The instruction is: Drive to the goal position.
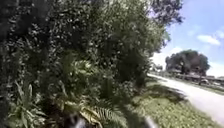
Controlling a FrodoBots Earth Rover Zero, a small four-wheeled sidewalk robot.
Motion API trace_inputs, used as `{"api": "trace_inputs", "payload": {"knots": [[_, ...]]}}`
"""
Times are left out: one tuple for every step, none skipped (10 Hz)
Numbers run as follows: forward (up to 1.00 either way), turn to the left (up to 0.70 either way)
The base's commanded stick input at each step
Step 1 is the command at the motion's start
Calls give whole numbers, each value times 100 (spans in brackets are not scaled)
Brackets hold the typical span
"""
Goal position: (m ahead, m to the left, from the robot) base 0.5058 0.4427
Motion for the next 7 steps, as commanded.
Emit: {"api": "trace_inputs", "payload": {"knots": [[-50,-50],[-50,-50],[-50,-50],[-50,-50],[-50,-50],[-50,-50],[-50,-50]]}}
